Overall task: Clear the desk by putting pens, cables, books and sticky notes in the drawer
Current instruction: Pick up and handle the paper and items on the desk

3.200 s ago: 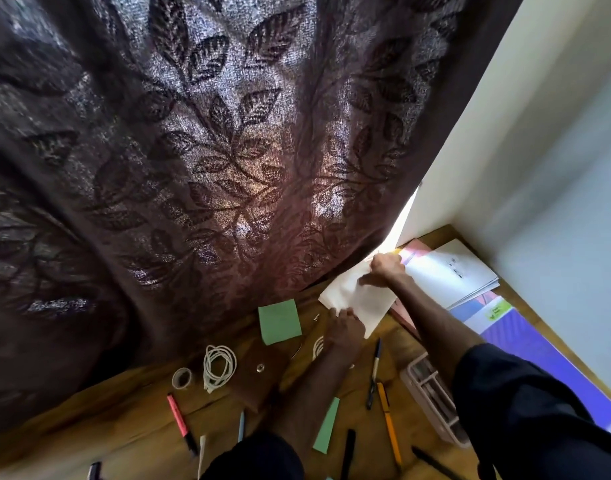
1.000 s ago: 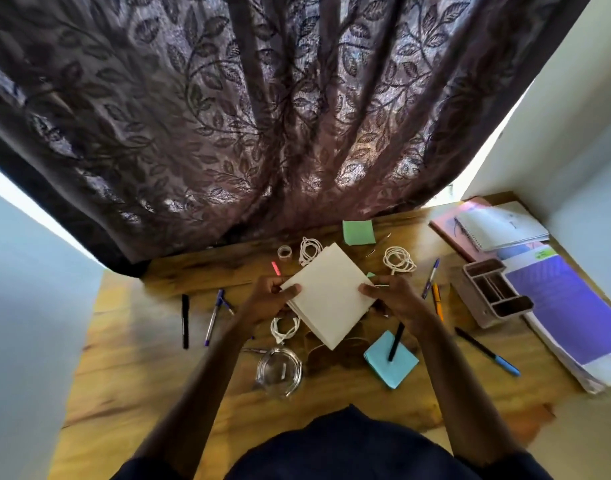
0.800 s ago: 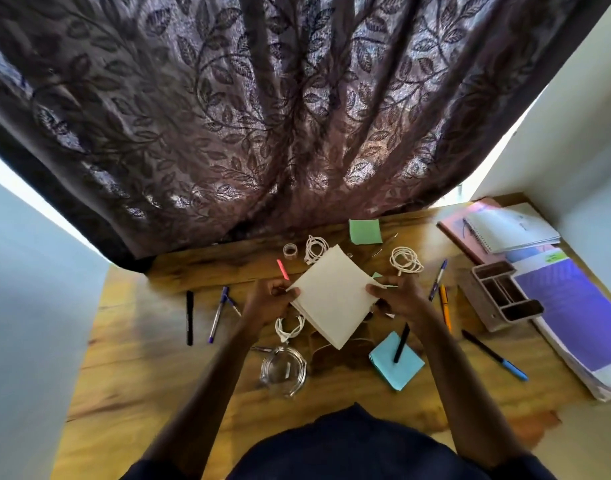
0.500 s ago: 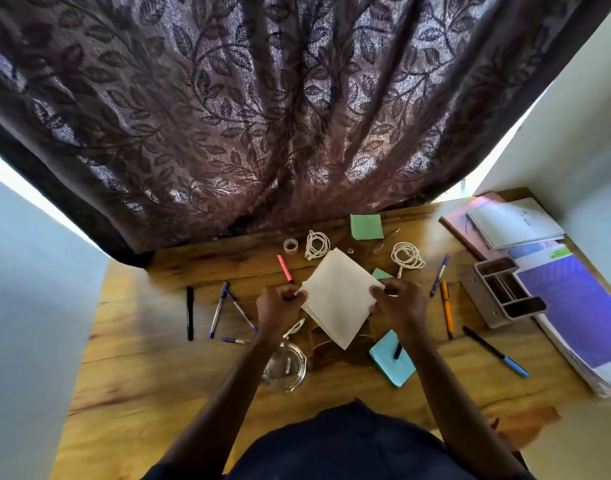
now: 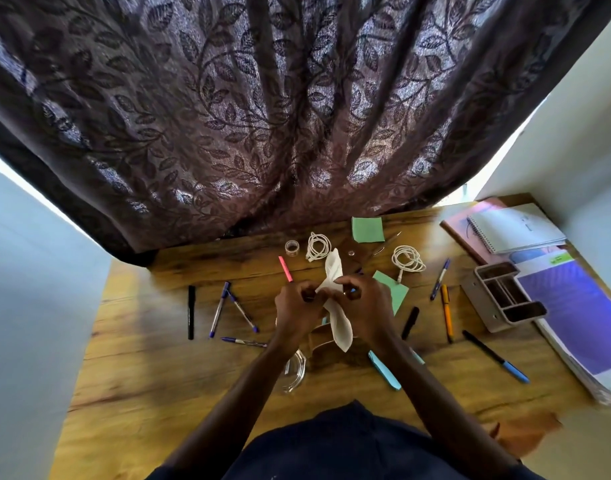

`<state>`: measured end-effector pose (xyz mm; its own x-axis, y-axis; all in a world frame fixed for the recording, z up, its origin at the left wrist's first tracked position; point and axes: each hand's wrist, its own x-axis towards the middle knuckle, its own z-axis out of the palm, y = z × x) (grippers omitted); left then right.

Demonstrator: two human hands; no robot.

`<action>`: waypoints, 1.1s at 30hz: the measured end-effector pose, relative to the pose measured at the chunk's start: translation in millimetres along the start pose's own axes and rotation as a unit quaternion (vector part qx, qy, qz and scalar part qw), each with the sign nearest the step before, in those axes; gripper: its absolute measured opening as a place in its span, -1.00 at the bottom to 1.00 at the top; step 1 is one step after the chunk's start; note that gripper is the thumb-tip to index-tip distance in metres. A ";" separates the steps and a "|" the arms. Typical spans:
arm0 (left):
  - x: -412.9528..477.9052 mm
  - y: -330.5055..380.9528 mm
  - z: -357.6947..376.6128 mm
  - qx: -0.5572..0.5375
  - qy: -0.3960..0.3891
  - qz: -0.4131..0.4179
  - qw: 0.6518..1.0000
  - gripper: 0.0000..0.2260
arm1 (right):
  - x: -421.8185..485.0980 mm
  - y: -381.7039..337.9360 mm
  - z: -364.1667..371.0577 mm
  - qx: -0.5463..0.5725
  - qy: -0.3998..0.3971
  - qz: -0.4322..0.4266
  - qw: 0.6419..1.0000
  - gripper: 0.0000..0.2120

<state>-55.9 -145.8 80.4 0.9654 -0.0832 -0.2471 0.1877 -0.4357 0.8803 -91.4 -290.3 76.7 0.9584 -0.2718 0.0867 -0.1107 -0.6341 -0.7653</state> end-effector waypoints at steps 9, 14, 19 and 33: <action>5.1 -3.0 -5.6 -0.150 -0.061 -0.101 0.982 -0.91 | -2.8 3.1 -2.3 0.053 -0.036 -0.014 0.998 -0.69; 3.3 14.4 -11.3 -0.189 -0.066 -0.128 0.971 -0.81 | -2.8 3.2 -2.9 0.008 -0.058 -0.040 0.997 -0.59; 10.9 24.1 -14.3 -0.128 -0.095 -0.112 0.981 -0.77 | 2.2 8.1 -5.2 -0.008 -0.051 -0.045 0.998 -0.79; 20.7 1.0 -21.2 0.342 -0.156 0.231 0.897 -0.77 | 28.2 32.2 -35.2 -0.068 -0.151 -0.070 0.984 -0.81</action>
<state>-32.0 -128.9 84.7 0.7943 -0.5966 -0.1152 -0.4774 -0.7301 0.4890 -77.2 -343.9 76.9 0.9990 0.0388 -0.0237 0.0132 -0.7465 -0.6653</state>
